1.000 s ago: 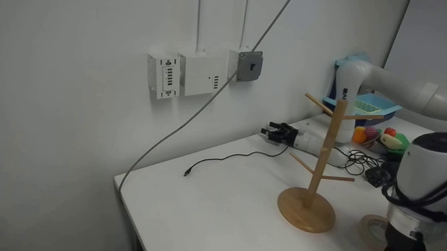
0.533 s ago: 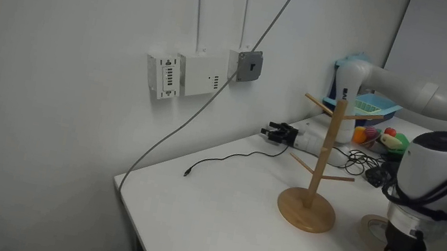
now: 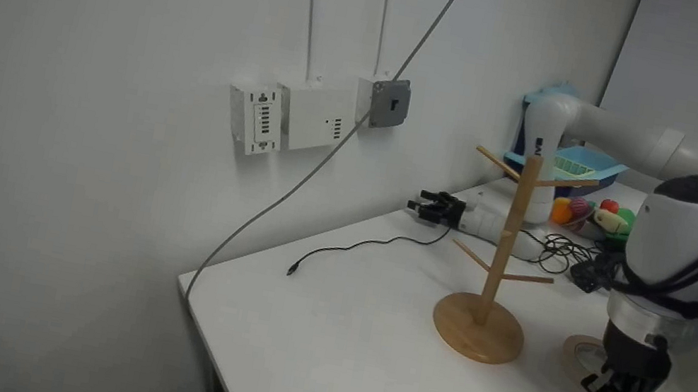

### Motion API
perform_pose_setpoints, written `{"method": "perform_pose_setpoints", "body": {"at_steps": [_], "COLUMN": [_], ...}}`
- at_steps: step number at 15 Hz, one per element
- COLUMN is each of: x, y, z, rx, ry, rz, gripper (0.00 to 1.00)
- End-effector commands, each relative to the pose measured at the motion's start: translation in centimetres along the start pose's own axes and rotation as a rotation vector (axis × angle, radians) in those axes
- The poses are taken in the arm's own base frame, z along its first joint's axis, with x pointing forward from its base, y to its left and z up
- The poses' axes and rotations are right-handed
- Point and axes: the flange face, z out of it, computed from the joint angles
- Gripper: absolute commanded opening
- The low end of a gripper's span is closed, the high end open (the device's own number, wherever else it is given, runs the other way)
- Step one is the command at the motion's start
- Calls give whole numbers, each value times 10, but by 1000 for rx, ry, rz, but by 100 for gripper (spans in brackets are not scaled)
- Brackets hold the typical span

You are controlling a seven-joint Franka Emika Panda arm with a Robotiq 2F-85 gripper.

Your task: Hang the orange cup on the wooden rack on the table

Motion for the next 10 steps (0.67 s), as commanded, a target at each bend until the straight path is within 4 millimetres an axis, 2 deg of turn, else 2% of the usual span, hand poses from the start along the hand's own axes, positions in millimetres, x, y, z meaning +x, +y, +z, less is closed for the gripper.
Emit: {"method": "perform_pose_setpoints", "body": {"at_steps": [1,5,10], "x": [0,7,26], "y": [9,16,23], "z": [-35,-68,-100], "rx": [-25,-77,-145], "ry": [-15,-6,32], "rz": [-45,-85,-185], "gripper": [1,1,1]}}
